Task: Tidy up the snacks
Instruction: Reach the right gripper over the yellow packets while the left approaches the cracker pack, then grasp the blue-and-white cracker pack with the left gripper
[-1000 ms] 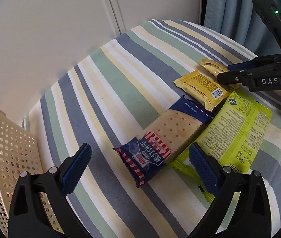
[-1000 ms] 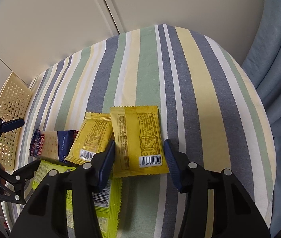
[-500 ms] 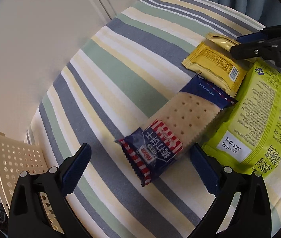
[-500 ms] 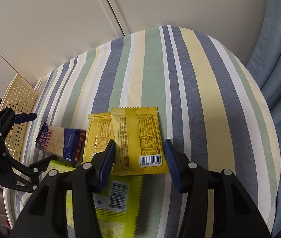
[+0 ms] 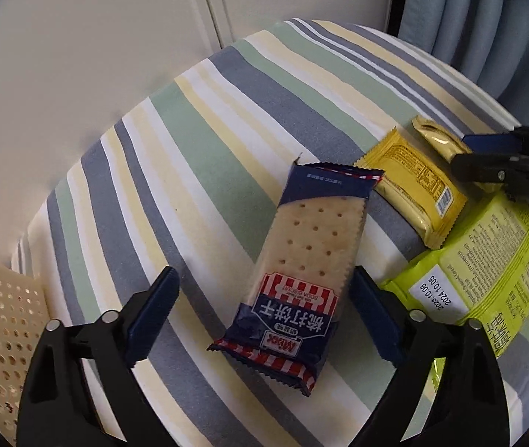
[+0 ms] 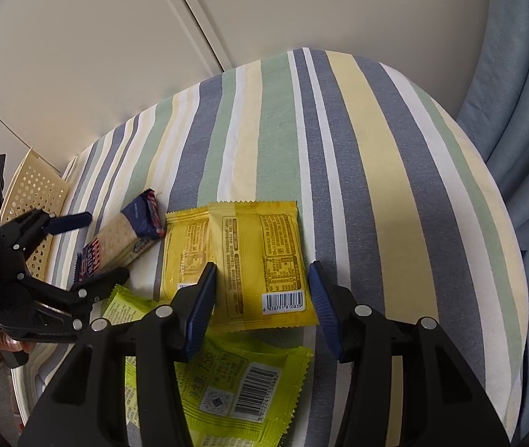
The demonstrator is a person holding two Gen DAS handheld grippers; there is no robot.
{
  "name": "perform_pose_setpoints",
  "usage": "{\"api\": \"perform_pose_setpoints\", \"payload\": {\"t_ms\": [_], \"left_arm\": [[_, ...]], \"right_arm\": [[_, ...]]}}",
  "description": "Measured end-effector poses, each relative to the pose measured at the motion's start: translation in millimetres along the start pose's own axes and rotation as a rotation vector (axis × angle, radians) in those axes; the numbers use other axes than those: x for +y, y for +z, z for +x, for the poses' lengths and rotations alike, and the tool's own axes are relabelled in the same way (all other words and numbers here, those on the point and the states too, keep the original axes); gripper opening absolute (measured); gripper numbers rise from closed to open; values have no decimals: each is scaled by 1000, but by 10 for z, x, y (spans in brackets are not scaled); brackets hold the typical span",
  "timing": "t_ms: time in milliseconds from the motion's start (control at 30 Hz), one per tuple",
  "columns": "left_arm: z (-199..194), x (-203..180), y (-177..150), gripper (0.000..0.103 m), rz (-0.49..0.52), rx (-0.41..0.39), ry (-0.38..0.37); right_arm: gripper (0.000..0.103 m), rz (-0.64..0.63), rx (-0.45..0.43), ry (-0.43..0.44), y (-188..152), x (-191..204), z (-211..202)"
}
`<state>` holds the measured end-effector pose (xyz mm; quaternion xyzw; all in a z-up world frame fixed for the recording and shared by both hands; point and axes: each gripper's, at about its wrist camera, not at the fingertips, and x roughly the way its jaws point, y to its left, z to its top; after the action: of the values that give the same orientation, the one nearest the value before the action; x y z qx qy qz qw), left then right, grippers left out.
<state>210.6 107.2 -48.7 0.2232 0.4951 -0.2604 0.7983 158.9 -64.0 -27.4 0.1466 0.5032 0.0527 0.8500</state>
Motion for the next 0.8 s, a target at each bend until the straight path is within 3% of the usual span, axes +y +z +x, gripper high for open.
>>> {"api": "perform_pose_setpoints", "payload": {"t_ms": [67,167,267,500,800], "left_arm": [[0,64,-21,74,-75,-13,-46],[-27,64,-47,56,-117,-42,-25],[-88,112,-129,47,-178,-63,-19],[-293,328,-280,45,-313,-132,-33],[-553,438,-383,44,-350,-156,-29]], "right_arm": [[50,-2,0,-2,-1,10,5],[50,11,-2,3,-3,-3,2],[50,20,-5,3,-1,-16,-6],[50,21,-5,4,0,0,-3],[51,25,-5,8,1,-4,-2]]}}
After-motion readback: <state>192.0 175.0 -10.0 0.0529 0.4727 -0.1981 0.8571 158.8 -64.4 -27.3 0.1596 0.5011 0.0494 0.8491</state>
